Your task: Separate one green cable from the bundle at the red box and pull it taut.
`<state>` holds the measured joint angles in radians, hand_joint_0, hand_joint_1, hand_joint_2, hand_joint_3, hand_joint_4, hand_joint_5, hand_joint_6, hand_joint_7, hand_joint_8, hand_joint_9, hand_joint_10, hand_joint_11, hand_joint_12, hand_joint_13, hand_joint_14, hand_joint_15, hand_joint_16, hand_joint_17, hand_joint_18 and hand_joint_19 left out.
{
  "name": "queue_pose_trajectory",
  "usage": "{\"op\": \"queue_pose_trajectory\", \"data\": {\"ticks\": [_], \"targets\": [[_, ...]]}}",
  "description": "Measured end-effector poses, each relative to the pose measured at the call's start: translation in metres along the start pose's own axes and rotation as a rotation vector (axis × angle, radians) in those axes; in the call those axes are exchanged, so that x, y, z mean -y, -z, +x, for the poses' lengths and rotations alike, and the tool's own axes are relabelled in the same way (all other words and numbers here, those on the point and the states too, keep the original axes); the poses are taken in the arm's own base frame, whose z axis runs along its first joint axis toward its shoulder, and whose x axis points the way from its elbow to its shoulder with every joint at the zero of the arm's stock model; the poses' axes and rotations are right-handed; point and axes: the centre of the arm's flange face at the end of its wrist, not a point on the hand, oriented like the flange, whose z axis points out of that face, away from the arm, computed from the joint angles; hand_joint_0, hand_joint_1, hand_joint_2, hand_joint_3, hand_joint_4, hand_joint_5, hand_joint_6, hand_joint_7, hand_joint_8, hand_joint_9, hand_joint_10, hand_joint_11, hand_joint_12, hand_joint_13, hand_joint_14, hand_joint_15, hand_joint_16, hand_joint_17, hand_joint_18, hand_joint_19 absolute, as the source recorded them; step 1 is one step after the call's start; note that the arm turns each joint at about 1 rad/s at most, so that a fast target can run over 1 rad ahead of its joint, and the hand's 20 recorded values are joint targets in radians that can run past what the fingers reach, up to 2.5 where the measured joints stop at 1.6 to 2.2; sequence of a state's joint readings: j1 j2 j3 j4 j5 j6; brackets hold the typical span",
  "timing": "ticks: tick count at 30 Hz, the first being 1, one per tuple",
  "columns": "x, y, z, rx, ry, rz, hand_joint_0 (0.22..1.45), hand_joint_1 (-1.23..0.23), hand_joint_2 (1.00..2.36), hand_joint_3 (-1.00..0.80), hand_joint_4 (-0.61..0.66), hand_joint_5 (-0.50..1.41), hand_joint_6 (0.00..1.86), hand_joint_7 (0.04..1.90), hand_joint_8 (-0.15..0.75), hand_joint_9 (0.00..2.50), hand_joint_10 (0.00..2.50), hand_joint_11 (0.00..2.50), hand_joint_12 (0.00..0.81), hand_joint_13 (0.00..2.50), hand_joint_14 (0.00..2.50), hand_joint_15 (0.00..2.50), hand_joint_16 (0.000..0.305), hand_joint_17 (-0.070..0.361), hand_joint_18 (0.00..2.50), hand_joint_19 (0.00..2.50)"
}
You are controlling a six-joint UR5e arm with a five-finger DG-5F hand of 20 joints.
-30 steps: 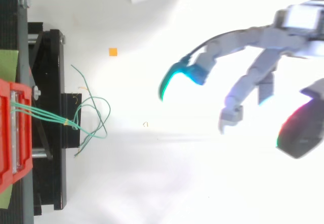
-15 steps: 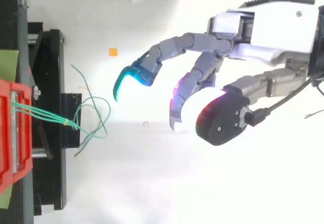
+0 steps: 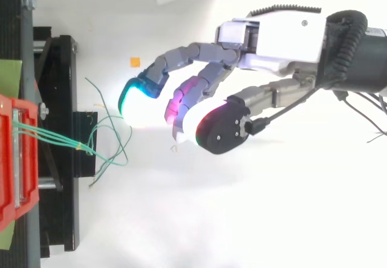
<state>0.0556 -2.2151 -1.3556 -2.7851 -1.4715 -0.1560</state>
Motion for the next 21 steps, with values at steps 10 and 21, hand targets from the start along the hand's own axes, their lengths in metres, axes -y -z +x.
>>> {"op": "queue_pose_trajectory", "data": {"ticks": [10,21], "targets": [[-0.003,-0.010,-0.020,0.008,0.005,-0.032,0.30,-0.44,1.00,-0.50,0.22,-0.17,0.50,0.70,0.351,0.91,0.01,0.50,0.451,0.67,0.01,0.51,0.087,0.196,0.79,0.15],[0.001,-0.021,-0.028,0.018,0.039,-0.054,0.30,-0.44,1.00,-0.50,0.22,-0.17,0.50,0.70,0.353,0.92,0.01,0.50,0.450,0.67,0.01,0.51,0.087,0.196,0.79,0.14]]}}
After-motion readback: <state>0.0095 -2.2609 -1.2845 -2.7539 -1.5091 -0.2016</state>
